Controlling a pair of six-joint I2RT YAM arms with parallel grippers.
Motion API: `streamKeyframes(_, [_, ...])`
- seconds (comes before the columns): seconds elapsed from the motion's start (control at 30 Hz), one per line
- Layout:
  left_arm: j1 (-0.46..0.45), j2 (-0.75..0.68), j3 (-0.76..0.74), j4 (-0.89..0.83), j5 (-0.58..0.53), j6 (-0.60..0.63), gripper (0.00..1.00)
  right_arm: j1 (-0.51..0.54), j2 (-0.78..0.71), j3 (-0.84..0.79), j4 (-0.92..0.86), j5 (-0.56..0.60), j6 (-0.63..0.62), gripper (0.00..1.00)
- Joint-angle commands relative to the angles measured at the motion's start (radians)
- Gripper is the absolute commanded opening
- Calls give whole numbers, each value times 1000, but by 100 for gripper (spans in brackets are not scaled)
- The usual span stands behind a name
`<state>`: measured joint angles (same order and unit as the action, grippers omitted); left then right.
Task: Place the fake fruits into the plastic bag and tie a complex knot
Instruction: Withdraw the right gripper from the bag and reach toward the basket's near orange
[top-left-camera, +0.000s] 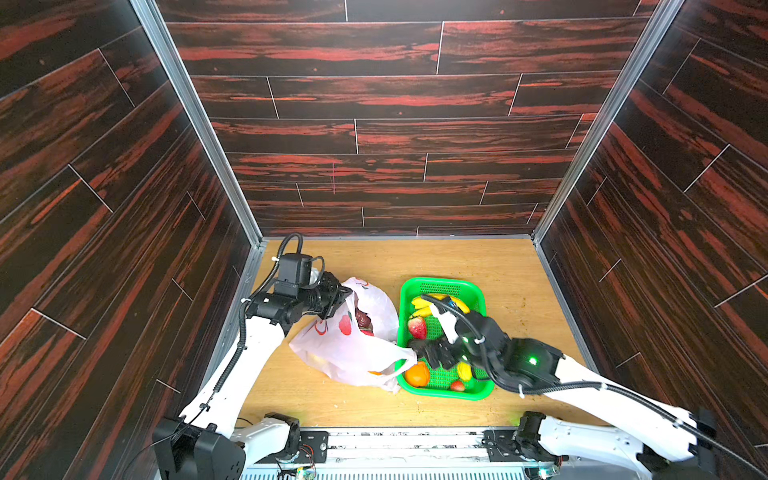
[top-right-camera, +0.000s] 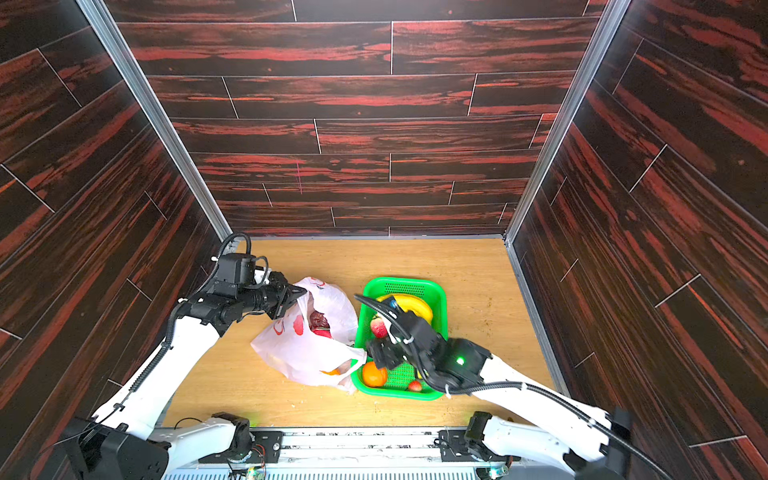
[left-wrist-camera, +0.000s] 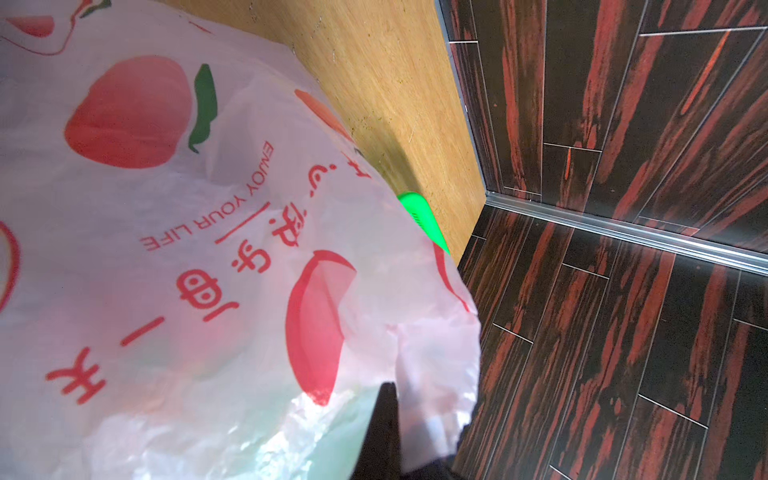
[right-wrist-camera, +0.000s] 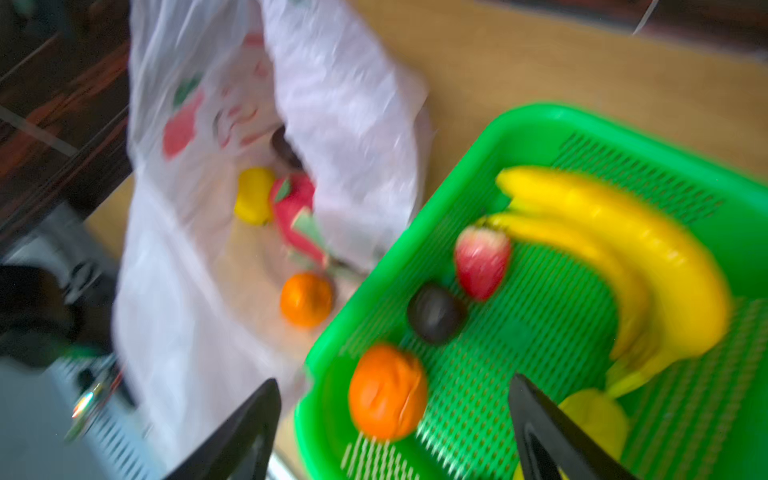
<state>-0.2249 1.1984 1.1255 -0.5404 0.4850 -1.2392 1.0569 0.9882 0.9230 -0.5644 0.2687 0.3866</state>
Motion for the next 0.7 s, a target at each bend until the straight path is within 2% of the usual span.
streamKeyframes(0.0, [-4,7,6,28,-9,-13,0,50,10,-67,-39,-105,57,86])
streamKeyframes(0.23, [-5,6,5,23,-12,-13,0,189,228,-61,39,-29,74,86])
streamKeyframes(0.53, [-5,-1,2,17,-11,-8,0,203,381,-64,122,7,67,89])
streamKeyframes(0.67, [-4,0,3,16,-8,-6,0,202,402,-58,87,86,89,91])
